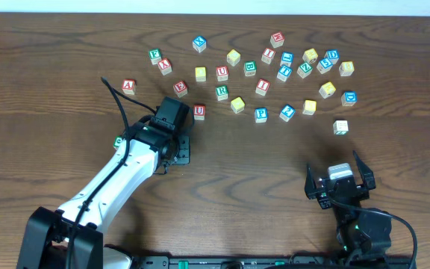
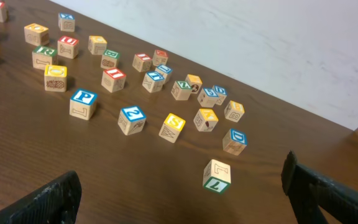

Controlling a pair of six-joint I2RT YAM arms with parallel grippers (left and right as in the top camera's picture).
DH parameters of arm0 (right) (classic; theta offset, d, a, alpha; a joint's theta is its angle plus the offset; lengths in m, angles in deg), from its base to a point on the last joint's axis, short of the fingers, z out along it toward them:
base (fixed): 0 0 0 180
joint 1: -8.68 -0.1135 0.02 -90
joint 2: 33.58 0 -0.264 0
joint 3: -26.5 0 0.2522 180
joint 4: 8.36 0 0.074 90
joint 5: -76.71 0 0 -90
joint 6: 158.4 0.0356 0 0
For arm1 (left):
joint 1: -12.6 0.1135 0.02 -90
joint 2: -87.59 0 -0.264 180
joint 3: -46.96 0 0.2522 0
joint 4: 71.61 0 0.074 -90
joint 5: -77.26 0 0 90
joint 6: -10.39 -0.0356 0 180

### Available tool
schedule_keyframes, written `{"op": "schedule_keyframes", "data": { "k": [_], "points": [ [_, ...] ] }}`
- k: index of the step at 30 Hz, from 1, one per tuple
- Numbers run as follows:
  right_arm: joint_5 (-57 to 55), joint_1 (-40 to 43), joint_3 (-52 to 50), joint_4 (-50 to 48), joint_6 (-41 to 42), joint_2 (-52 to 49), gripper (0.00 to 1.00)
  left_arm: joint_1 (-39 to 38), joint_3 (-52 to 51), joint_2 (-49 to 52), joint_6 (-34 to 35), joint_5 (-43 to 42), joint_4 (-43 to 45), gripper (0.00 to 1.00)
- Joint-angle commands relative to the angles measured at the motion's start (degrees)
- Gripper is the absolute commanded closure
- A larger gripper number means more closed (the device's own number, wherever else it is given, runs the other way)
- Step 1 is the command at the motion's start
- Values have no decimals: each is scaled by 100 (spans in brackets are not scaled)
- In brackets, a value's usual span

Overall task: Spell out NEURIPS
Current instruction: 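Lift the green N block and carry it toward the table center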

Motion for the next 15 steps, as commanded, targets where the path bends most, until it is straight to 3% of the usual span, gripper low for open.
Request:
{"op": "schedule_keyframes", "data": {
  "k": [1,15],
  "points": [
    [11,76,-11,15,72,35,1,-13,-146,11,55,33,109,90],
    [11,76,-11,15,72,35,1,-13,-323,378,52,57,293,90]
  ]
}}
